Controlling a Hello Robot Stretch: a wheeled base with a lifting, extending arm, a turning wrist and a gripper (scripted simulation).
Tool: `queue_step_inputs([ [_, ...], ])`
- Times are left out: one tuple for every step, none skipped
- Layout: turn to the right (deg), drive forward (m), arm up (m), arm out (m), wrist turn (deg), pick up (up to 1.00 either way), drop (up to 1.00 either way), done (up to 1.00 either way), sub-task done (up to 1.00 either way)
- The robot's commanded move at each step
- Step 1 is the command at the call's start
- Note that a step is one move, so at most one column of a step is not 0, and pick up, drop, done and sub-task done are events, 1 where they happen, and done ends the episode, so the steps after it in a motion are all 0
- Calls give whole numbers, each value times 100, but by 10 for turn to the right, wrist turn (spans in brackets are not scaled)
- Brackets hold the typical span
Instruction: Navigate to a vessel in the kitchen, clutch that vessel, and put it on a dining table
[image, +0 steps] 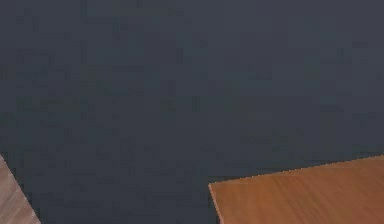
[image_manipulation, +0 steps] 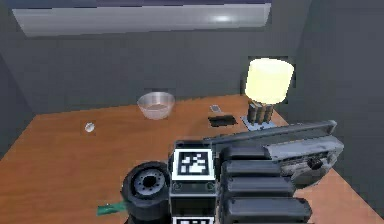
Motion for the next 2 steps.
queue_step_inputs([
  [0,0,0,28,0,0,0,0,0],
  [0,0,0,0,450,0,0,0,0],
])
